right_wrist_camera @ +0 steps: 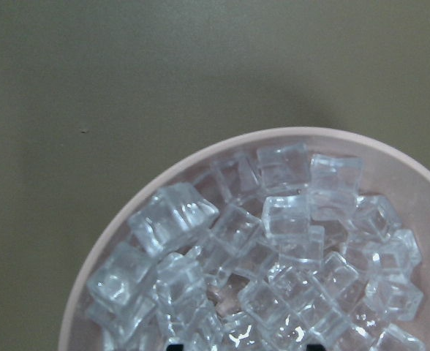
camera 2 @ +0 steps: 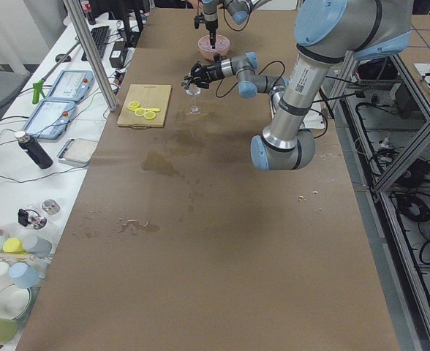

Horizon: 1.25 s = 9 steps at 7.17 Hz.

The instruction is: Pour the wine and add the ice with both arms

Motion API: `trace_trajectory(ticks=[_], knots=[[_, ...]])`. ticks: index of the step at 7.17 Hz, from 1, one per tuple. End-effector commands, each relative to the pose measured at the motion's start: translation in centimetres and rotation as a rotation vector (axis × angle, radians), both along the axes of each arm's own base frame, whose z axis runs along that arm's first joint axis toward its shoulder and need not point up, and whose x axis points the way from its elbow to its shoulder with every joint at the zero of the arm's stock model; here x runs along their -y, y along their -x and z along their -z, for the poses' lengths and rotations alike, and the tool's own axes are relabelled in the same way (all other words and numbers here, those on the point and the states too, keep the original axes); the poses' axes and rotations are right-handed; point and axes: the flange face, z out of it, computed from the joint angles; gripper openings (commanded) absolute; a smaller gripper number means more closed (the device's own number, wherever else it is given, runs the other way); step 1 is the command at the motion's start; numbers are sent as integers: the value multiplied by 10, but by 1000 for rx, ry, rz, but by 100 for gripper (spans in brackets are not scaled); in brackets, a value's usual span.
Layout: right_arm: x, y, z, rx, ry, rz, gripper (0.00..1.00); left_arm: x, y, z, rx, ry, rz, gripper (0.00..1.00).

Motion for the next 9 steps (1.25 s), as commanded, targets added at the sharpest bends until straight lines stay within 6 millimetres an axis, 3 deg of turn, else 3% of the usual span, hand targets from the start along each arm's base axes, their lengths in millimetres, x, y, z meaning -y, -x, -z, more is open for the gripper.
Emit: trace_trajectory(ticks=[1, 4, 6, 8, 9], knots=[[-8, 0, -11, 5, -2, 8, 66, 0, 1, 3, 24, -8, -5, 0], [-16, 0, -16, 41, 22, 20, 66, -1, 3, 4, 31, -14, -11, 0], [-18, 2, -15, 61, 32, 26, 71, -3, 11, 16, -80, -43, -10, 0], [-15, 5, -39, 74, 38, 31, 73, -2, 20, 19, -215, -55, -5, 0], [-18, 4, -44, 71, 46, 32, 73, -3, 15, 13, -317, -7, -37, 0]])
